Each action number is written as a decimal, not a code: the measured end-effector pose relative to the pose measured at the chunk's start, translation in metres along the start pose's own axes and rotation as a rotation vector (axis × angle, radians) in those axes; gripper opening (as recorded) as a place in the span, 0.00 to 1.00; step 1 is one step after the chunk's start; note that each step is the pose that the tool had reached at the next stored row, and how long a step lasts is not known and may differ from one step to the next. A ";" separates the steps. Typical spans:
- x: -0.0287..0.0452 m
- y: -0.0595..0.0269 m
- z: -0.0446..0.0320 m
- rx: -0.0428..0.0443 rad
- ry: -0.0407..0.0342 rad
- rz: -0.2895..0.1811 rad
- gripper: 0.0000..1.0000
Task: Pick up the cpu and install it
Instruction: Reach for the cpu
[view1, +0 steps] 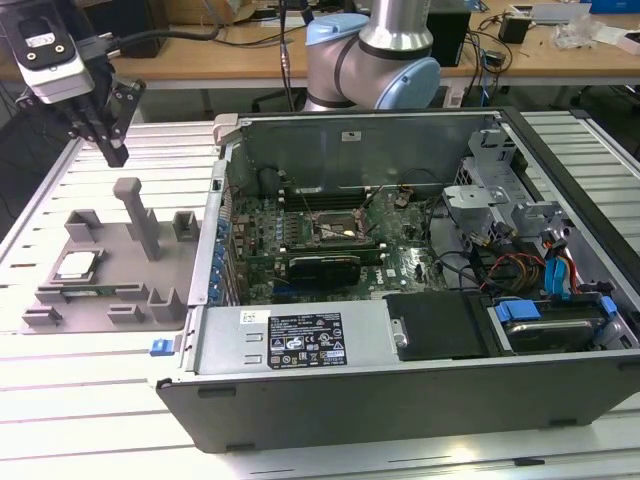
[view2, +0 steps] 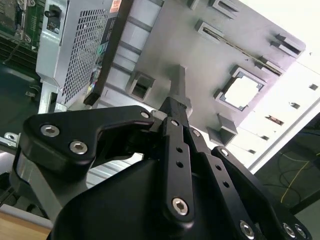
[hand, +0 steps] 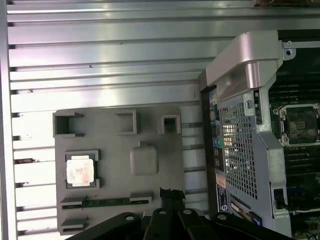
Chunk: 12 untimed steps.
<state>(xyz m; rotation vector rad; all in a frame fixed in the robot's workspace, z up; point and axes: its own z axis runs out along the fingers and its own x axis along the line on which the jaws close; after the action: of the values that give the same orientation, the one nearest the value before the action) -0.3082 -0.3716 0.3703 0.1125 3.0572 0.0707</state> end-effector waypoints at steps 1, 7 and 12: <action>0.0000 0.0000 0.0000 0.0000 0.0000 0.000 0.11; 0.0000 0.0000 0.0013 0.0045 0.0674 0.003 0.11; 0.0001 0.0000 0.0014 0.0050 0.0724 0.003 0.11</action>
<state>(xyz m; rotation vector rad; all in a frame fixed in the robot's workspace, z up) -0.3082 -0.3716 0.3689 0.1177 3.1297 0.0688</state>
